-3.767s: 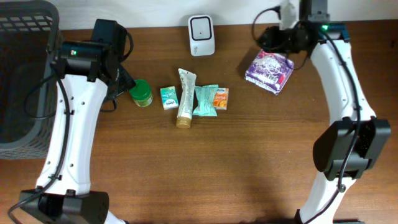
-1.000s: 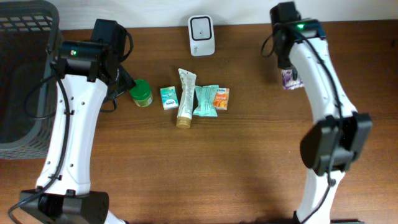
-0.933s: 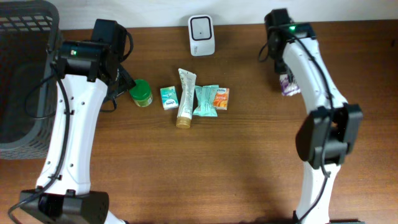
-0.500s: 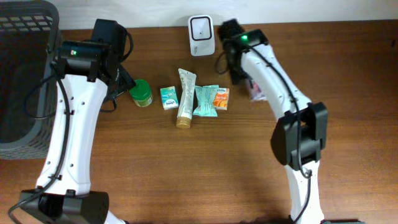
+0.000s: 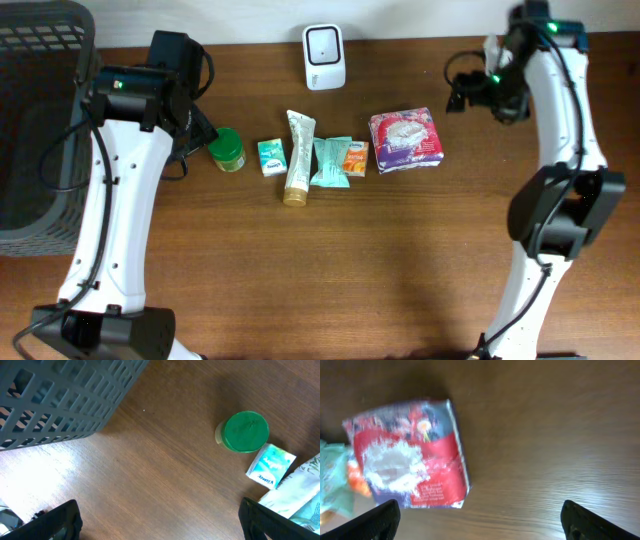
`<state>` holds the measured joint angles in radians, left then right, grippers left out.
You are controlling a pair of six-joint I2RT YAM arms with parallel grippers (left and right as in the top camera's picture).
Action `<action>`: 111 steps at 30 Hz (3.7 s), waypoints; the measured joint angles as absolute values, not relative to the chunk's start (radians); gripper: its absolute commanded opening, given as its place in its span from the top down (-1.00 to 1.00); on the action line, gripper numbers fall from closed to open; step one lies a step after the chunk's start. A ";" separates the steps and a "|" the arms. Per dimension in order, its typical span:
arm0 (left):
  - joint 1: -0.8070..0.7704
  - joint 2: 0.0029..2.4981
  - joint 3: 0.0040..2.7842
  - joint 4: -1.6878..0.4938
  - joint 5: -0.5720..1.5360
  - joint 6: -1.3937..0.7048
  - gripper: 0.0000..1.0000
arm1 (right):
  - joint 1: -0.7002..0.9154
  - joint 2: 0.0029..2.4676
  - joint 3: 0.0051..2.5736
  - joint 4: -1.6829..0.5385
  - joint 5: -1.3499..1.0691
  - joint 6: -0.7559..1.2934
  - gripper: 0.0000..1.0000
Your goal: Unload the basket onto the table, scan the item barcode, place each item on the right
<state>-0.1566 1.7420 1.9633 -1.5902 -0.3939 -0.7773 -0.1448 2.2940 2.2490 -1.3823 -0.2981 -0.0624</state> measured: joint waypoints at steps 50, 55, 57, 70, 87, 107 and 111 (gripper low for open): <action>-0.157 1.742 1.963 -1.590 -0.394 -0.777 -0.98 | 0.275 2.376 1.986 -0.096 -0.389 0.557 0.92; -0.157 1.742 1.963 -1.590 -0.394 -0.777 -0.98 | 0.201 2.376 2.013 -0.131 -0.459 0.538 0.92; -0.157 1.742 1.963 -1.590 -0.394 -0.777 -0.98 | 0.141 2.371 2.042 -0.192 -0.493 0.532 0.92; -0.157 1.742 1.963 -1.590 -0.394 -0.777 -0.98 | -0.540 2.262 2.124 -0.895 -0.366 0.678 0.92; -0.157 1.742 1.963 -1.590 -0.394 -0.777 -0.98 | -0.736 2.302 2.124 -0.793 -0.153 0.704 -0.77; -0.157 1.742 1.963 -1.589 -0.394 -0.777 -0.98 | -0.413 1.973 2.139 -1.197 -0.579 0.303 -0.97; -0.157 1.742 1.963 -1.590 -0.394 -0.777 -0.98 | -0.199 2.030 2.136 -1.278 -0.514 0.198 -0.97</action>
